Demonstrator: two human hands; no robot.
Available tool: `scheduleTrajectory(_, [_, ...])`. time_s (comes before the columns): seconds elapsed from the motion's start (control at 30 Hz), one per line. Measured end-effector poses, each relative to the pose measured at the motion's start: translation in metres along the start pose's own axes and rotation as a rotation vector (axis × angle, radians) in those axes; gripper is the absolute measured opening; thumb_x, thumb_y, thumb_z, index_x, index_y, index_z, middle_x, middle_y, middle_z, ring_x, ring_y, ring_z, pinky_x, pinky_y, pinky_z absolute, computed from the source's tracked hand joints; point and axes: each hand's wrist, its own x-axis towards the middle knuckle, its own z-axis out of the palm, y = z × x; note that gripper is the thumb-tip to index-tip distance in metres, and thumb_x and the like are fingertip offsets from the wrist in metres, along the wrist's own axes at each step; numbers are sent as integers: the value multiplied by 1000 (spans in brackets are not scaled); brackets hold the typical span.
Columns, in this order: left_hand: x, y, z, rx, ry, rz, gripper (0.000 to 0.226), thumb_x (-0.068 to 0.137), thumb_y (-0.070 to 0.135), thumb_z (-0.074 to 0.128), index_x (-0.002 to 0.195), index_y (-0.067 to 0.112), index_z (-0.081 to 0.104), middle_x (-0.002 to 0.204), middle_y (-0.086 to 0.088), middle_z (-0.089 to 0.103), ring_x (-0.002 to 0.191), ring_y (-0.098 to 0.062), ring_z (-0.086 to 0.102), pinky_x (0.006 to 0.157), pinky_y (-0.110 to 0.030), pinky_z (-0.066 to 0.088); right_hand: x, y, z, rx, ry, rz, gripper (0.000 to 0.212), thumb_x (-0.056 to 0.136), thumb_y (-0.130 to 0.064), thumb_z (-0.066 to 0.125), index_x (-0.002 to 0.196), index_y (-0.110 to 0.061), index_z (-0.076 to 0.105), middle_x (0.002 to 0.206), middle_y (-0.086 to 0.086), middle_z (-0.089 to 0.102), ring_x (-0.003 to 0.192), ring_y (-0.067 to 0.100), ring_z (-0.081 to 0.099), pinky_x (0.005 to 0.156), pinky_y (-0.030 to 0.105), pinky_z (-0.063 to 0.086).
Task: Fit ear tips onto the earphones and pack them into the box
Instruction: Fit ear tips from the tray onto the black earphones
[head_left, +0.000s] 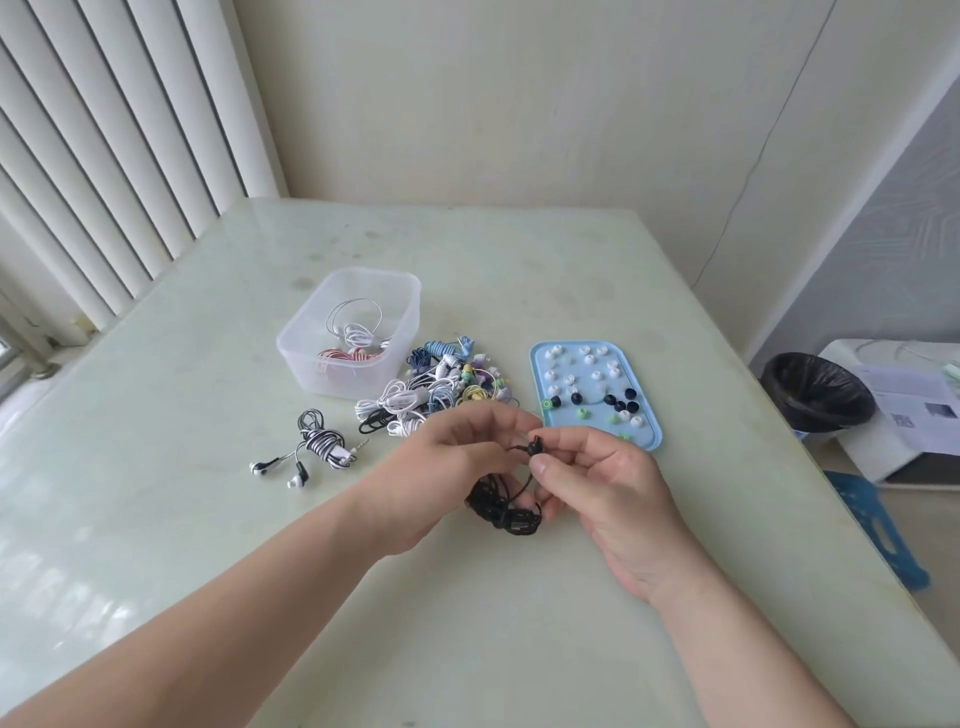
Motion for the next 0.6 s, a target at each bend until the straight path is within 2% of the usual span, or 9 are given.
scheduleTrajectory(0.07, [4, -1, 2, 23, 13, 46, 15, 101, 3, 61, 114, 2, 70, 102, -16, 72, 79, -26, 66, 78, -38, 54, 0, 2, -1, 10, 19, -22, 32, 78, -9, 73, 109, -3, 73, 89, 25, 71, 70, 31, 67, 58, 32, 50])
scheduleTrajectory(0.2, [14, -5, 6, 52, 77, 132, 15, 100, 10, 65, 111, 6, 75, 92, -17, 73, 75, -22, 67, 73, -35, 55, -1, 2, -3, 77, 91, -47, 43, 77, -8, 74, 119, -2, 65, 80, 19, 68, 69, 28, 68, 56, 31, 50])
scheduleTrajectory(0.27, [17, -8, 7, 1, 81, 139, 19, 102, 10, 62, 117, 10, 74, 84, -16, 69, 73, -21, 68, 71, -32, 56, -1, 3, -3, 75, 119, -57, 37, 78, -10, 76, 114, -3, 68, 79, 18, 70, 71, 25, 68, 57, 30, 50])
scheduleTrajectory(0.33, [17, -10, 5, -50, 53, 130, 26, 104, 10, 57, 126, 15, 70, 79, -11, 68, 74, -21, 70, 71, -31, 57, 0, 5, -1, 49, 128, -67, 23, 81, -11, 82, 101, -4, 74, 79, 19, 72, 72, 24, 68, 58, 30, 50])
scheduleTrajectory(0.4, [15, -11, 1, -34, 24, 131, 25, 106, 12, 53, 124, 16, 69, 78, -9, 71, 76, -20, 71, 71, -28, 56, 0, 7, 1, 20, 145, -67, 14, 83, -14, 76, 94, -5, 76, 78, 19, 73, 69, 23, 67, 56, 31, 50])
scheduleTrajectory(0.5, [11, -11, 1, -48, -6, 146, 18, 107, 9, 50, 119, 7, 64, 83, -12, 71, 74, -18, 72, 71, -24, 55, 2, 9, 1, -7, 182, -52, 8, 91, -5, 68, 94, -6, 75, 73, 15, 71, 65, 22, 64, 55, 31, 49])
scheduleTrajectory(0.6, [11, -10, 3, -121, -12, 158, 16, 107, 4, 46, 119, -2, 54, 91, -15, 61, 70, -21, 74, 66, -25, 57, 3, 7, 1, 4, 178, -51, 9, 83, -11, 73, 91, -10, 77, 75, 19, 71, 64, 23, 65, 52, 30, 47])
